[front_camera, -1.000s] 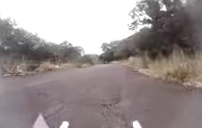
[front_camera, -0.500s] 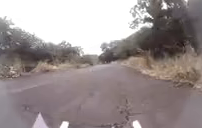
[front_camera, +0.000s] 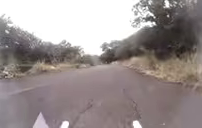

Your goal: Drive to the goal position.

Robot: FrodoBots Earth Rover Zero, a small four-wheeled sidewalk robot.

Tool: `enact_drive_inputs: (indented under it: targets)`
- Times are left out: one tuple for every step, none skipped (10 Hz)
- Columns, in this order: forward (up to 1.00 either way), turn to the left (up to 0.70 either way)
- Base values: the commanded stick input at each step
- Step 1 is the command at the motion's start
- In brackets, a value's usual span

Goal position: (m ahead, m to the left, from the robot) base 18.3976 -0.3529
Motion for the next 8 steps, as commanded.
enact_drive_inputs:
  targets:
    - [1.0,0.0]
    - [1.0,0.0]
    - [1.0,0.01]
    - [1.0,0.03]
    - [1.0,0.05]
    - [1.0,0.0]
    - [1.0,0.0]
    - [1.0,-0.01]
